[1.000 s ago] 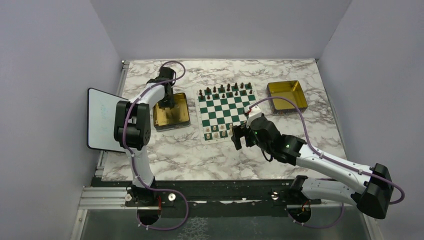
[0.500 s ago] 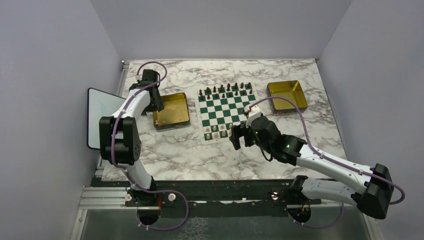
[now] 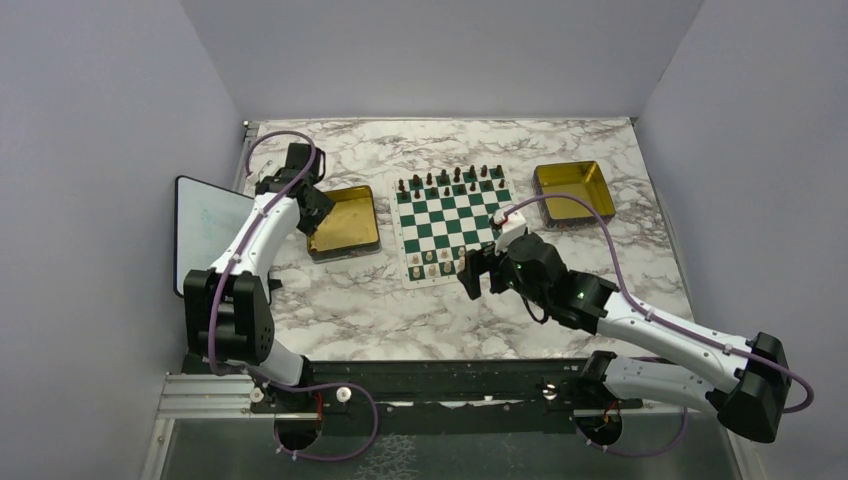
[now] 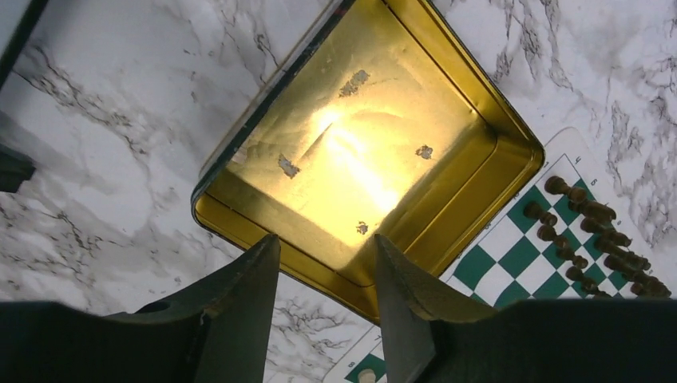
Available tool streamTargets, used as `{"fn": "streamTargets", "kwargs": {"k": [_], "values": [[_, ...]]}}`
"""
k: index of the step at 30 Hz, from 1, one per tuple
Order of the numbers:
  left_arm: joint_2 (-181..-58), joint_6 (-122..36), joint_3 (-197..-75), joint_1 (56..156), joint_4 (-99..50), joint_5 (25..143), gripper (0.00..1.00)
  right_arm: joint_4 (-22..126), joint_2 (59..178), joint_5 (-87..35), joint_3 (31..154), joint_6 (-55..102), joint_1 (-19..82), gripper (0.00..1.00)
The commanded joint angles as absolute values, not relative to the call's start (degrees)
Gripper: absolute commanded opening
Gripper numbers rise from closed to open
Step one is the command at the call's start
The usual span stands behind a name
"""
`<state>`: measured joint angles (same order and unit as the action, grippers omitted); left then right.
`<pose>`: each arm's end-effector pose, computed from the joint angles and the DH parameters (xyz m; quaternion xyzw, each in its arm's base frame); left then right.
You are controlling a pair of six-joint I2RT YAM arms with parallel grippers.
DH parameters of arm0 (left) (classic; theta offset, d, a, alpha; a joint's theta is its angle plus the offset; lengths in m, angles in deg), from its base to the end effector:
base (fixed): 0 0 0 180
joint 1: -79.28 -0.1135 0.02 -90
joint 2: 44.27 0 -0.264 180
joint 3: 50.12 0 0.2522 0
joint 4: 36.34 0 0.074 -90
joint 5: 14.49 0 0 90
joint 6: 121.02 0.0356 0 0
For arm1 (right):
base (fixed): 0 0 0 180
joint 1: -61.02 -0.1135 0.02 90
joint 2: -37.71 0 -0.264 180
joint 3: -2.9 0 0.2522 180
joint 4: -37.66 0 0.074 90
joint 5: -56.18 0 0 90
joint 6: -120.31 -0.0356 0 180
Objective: Set up the chess pieces on the board
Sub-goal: Adjust the storage box at the center of the board.
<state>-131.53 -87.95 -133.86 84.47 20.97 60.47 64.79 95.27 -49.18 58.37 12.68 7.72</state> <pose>0.3115 -0.0190 0.2671 -0.4483 0.8489 -0.0203 0.2792 0.1420 0.1747 0.2742 -0.1975 0.8345 0.1970 0.4752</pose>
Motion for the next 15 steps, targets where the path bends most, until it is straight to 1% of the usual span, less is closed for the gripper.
{"fn": "streamTargets", "kwargs": {"k": [1,3,8,15], "values": [[-130.5,-103.4,-130.4,85.9,24.3,60.8,0.44,62.8,93.7,-48.0,57.2,10.9,7.3,1.00],[-130.4,-106.0,-128.1,86.3,24.2,60.8,0.42,62.9,93.4,-48.0,57.0,10.9,7.3,1.00],[-131.9,-108.9,-124.7,86.6,24.0,60.9,0.42,63.0,92.6,-49.1,57.5,11.6,7.3,1.00],[-135.8,-107.2,-125.4,86.8,22.5,58.0,0.42,62.2,93.3,-48.6,57.3,10.8,7.3,1.00]]}}
